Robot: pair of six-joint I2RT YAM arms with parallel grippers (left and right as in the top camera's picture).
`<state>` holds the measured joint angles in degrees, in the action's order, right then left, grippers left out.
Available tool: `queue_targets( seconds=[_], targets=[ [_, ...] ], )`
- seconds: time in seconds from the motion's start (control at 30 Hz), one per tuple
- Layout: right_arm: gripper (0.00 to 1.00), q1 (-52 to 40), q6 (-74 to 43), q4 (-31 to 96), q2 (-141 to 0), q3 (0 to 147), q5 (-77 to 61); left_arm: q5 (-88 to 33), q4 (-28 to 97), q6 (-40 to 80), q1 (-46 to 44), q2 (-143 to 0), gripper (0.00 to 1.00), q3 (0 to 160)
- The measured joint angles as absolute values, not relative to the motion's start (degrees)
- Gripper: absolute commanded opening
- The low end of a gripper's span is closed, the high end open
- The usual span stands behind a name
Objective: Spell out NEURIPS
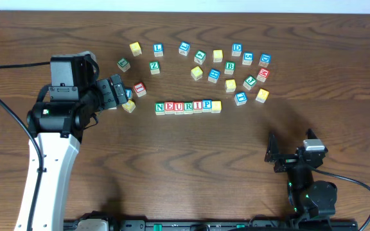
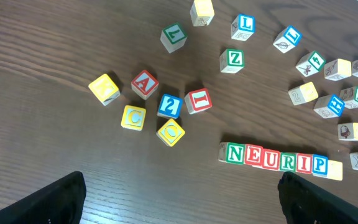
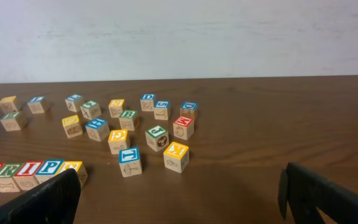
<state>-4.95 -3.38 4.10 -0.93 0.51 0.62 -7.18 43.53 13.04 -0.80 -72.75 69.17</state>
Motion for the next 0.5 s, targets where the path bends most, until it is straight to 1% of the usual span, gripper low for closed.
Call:
queue_targets(
  seconds=[0.27, 0.37, 0.5],
  targets=[
    [0.99, -5.0, -3.4, 4.1, -0.9, 0.5, 0.6, -4.8, 42.9, 13.1, -0.8, -72.2, 0.97, 69.0],
    [0.99, -5.0, -3.4, 4.1, -0.9, 0.5, 0.6, -4.1, 36.1, 12.1, -0.8, -68.6, 0.97, 65.8],
    [0.99, -5.0, -3.4, 4.1, -0.9, 0.5, 0.4, -3.8, 23.6, 9.7, -0.8, -57.7, 0.97, 54.9]
  ],
)
